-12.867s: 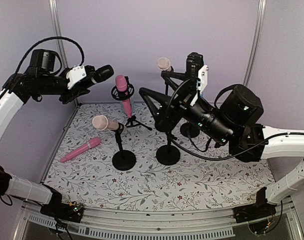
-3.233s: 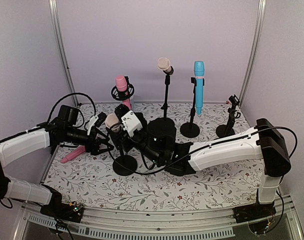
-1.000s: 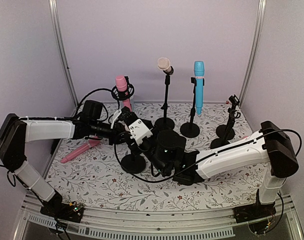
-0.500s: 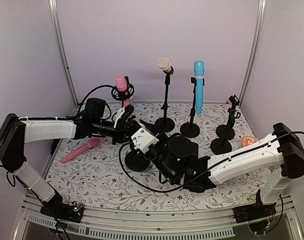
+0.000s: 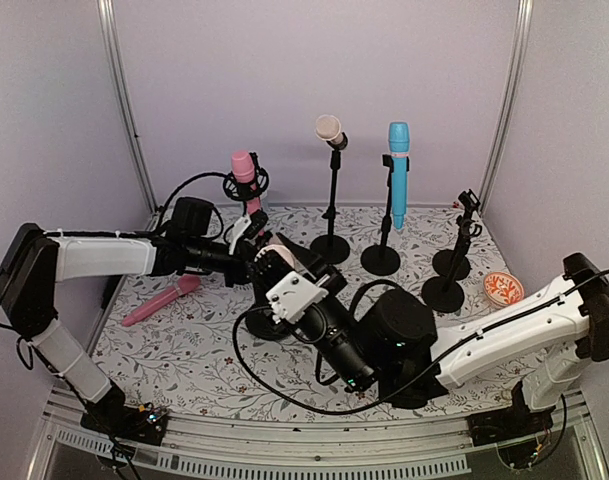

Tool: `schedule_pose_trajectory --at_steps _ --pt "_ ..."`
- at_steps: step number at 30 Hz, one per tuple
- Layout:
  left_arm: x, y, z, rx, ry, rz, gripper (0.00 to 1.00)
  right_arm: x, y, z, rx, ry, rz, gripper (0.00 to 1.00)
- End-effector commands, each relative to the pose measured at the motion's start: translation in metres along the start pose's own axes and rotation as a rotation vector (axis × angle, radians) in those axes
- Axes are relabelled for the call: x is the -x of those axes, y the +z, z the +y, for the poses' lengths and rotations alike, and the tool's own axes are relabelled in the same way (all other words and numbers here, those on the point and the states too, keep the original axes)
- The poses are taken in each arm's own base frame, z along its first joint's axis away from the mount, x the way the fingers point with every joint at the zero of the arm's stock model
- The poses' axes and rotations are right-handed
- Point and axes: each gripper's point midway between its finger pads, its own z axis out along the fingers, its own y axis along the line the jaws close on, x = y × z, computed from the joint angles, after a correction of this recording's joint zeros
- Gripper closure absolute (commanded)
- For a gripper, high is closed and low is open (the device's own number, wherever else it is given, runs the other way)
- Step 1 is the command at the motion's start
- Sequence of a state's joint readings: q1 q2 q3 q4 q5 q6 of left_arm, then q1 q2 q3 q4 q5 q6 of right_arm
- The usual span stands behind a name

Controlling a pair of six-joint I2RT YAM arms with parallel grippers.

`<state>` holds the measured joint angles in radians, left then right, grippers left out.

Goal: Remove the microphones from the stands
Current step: Remove the microphone from the microphone stand, then pass from the right arm to the left

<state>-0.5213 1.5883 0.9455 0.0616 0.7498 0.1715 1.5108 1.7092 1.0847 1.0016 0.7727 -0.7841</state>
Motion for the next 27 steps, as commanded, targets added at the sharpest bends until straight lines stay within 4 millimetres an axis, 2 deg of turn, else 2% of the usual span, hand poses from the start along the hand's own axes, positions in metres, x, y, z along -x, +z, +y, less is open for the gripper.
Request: schedule_pose_trajectory --at_steps 1,4,6,7,8,9,10,11,14,21,24,27 --pt "-0.048 -0.011 0.043 0.160 -0.155 0.125 1.00 0.097 -0.030 -0.098 -0.210 0.249 -0.232 1.00" --pt "-0.039 -0.011 0.029 0.106 -0.117 0.107 0.98 0.094 -0.030 -0.097 -0.211 0.241 -0.222 1.00" --pt "-0.031 -0.012 0.015 0.051 -0.079 0.100 0.84 0.091 -0.029 -0.094 -0.211 0.234 -0.212 1.00" --pt "-0.026 -0.014 0.008 0.022 -0.064 0.095 0.69 0.089 -0.029 -0.093 -0.214 0.231 -0.204 1.00" --pt "-0.021 -0.017 0.001 -0.006 -0.055 0.094 0.45 0.086 -0.028 -0.092 -0.218 0.226 -0.192 1.00" --pt "-0.018 -0.020 -0.006 -0.027 -0.041 0.093 0.28 0.084 -0.027 -0.091 -0.217 0.223 -0.183 1.00" --pt "-0.012 -0.024 -0.012 -0.044 -0.018 0.089 0.13 0.080 -0.025 -0.090 -0.217 0.216 -0.165 1.00" --pt "-0.007 -0.029 -0.016 -0.053 -0.003 0.091 0.04 0.076 -0.023 -0.088 -0.209 0.217 -0.148 1.00" --pt "0.001 -0.043 -0.027 -0.070 0.051 0.127 0.01 0.067 -0.011 -0.088 -0.173 0.229 -0.093 1.00" --pt "0.009 -0.089 -0.042 -0.001 0.224 0.238 0.01 0.046 0.018 -0.076 0.028 0.459 0.000 1.00" --pt "0.014 -0.107 -0.053 0.007 0.291 0.264 0.01 0.053 0.027 -0.072 0.102 0.570 0.001 1.00" --pt "0.027 -0.121 -0.067 -0.010 0.352 0.254 0.03 0.060 0.036 -0.059 0.176 0.628 0.000 1.00"
